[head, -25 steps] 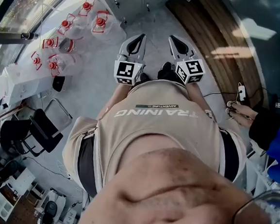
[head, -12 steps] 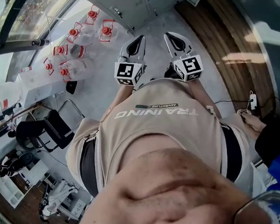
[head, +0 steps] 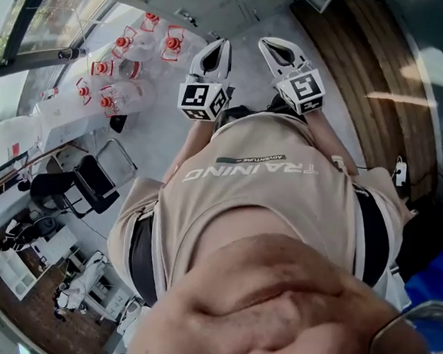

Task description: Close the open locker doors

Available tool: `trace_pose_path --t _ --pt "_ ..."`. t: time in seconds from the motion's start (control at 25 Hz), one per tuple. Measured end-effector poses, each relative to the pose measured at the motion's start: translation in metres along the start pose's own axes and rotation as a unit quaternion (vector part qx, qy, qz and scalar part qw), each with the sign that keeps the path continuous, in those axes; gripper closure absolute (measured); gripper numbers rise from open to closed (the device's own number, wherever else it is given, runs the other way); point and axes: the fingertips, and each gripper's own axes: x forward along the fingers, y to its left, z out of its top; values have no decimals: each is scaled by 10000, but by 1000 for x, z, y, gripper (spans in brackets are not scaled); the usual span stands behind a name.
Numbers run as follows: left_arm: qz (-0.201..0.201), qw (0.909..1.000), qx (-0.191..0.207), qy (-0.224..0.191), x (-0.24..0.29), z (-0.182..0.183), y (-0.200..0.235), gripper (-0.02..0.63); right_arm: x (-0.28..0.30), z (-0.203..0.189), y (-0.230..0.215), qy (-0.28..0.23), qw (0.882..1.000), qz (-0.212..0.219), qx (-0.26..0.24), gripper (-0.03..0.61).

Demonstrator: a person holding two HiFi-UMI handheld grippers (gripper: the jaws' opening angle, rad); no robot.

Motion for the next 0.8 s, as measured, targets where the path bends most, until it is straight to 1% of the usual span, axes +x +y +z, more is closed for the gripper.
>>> trace_pose_path --t 0.16,0.24,0.32,0.44,0.52,0.64,0.72,0.8 --pt "15 9999 -2 120 13 -6 4 615 9 -14 -10 168 9994 262 146 565" --pt "-76 9998 106 178 19 -9 8 615 19 -20 -12 298 9988 364 168 565" --pt "-190 9992 280 201 26 -10 17 615 31 -17 -14 334 9988 351 100 565" --pt "-393 9984 366 148 43 -6 31 615 46 -7 -26 388 9992 55 63 565" --pt "-591 9975 383 11 55 5 37 615 52 0 -38 412 9989 -187 99 565" --pt "-863 9946 539 -188 73 20 45 615 57 2 -54 409 9981 -431 180 565" --pt "-977 9934 552 -220 83 22 53 615 60 3 -68 473 9964 -689 142 565" --pt "-1077 9915 702 -196 91 20 59 615 62 9 -84 424 9944 -969 40 563"
